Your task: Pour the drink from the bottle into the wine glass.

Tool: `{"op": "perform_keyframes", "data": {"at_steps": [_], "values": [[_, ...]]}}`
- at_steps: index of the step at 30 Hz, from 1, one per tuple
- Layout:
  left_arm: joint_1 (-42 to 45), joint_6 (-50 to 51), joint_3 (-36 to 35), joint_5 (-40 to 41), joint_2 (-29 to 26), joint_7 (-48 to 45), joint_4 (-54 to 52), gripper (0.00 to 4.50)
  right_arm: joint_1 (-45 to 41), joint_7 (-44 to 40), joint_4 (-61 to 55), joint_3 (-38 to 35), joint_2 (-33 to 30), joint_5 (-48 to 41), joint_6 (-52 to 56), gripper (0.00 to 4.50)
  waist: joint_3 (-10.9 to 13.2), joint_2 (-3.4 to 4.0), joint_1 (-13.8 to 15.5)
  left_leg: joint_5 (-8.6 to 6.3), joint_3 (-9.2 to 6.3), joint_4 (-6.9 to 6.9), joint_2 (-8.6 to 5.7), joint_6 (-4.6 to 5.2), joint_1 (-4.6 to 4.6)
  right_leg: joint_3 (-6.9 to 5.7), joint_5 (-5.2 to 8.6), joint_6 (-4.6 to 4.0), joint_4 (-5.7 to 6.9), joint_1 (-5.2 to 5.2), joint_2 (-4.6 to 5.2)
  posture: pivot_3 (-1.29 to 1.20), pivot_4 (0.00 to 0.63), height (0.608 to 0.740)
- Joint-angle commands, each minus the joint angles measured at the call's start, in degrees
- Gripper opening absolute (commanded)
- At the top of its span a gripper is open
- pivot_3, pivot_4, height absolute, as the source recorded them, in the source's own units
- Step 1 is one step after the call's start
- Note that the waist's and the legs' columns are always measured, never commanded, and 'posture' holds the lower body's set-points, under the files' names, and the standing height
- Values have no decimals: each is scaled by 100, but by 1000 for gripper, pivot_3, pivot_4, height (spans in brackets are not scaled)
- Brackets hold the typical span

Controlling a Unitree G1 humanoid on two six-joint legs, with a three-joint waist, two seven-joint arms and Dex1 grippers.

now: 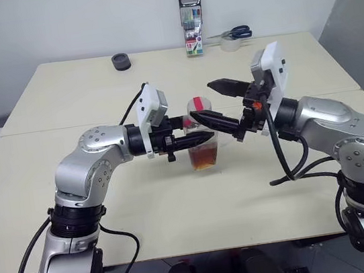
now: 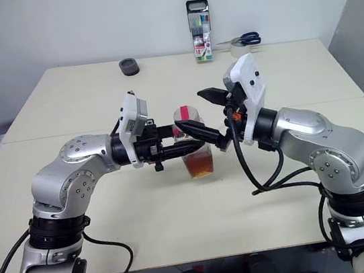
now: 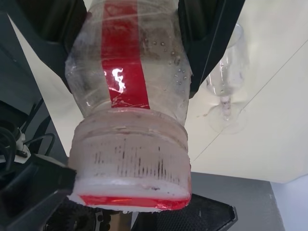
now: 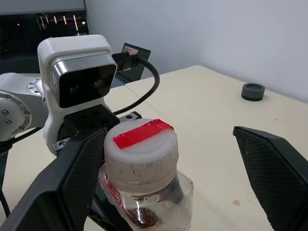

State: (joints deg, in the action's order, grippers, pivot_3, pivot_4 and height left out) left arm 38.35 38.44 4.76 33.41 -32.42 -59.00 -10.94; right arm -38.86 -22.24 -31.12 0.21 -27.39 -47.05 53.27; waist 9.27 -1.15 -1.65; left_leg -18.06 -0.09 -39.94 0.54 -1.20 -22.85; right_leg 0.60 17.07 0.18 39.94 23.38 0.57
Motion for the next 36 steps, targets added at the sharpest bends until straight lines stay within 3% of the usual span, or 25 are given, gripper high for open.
{"op": "perform_keyframes", "data": {"at_steps": [1,27,36], "values": [[59,-82,-125,34,-39,28,-188,1834,-18,-42,-112,-58,-31,112,-158,4488,0,0,0,0,0,0,0,0,0,0,0,0,0,0,0,0,150,740],[189,-97,-73,-35,-35,-89,-18,1834,290,103,-635,-533,-408,-771,168,4488,0,0,-2,0,0,0,0,0,0,0,0,0,1,0,0,0,150,740],[223,-100,-44,-40,-24,-124,-4,1834,5,183,-256,9,-12,-29,-241,4488,0,0,-4,0,0,0,0,1,1,0,0,0,1,0,-1,0,150,740]]}}
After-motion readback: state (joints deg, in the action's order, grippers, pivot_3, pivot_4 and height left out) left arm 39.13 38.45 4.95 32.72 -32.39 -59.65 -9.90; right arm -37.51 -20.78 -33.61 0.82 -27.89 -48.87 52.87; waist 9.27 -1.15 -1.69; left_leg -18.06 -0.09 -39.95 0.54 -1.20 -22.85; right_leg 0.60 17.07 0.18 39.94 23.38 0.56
